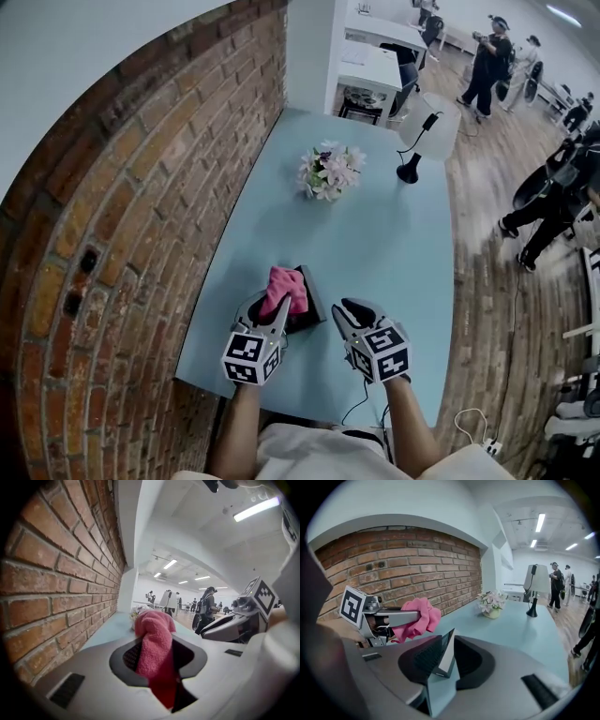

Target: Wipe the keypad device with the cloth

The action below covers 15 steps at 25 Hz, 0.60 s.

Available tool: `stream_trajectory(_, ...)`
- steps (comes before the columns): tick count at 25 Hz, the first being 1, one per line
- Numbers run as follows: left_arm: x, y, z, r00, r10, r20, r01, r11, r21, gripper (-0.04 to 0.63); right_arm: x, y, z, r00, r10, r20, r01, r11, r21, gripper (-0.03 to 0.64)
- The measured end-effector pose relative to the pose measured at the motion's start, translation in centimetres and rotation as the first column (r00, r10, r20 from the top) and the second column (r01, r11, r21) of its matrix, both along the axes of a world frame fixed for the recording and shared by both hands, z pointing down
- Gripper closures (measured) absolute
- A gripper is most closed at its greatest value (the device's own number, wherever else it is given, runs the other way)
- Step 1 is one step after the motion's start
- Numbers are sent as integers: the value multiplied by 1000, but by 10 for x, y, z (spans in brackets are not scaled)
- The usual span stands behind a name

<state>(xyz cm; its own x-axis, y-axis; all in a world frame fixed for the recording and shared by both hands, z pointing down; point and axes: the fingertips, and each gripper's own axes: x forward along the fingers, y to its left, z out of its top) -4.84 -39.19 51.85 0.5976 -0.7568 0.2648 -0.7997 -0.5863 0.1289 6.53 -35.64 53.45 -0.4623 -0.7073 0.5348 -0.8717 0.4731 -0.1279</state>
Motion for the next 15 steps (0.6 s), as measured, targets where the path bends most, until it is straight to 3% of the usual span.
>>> stream_trajectory(4, 11, -27, 21, 998, 59, -3, -59, 998, -17, 469, -14, -12, 31, 999, -23, -27, 21, 998, -59, 512)
stream_trajectory(11, 23, -69, 55, 996, 93, 12, -92, 994, -63, 468, -31, -21, 80, 988, -111, -105, 92, 981, -170, 512)
stream_trajectory(15, 30, -75, 71, 994, 105, 2, -105, 989, -100, 468, -29, -22, 91, 995, -98, -27, 90, 972, -216, 526)
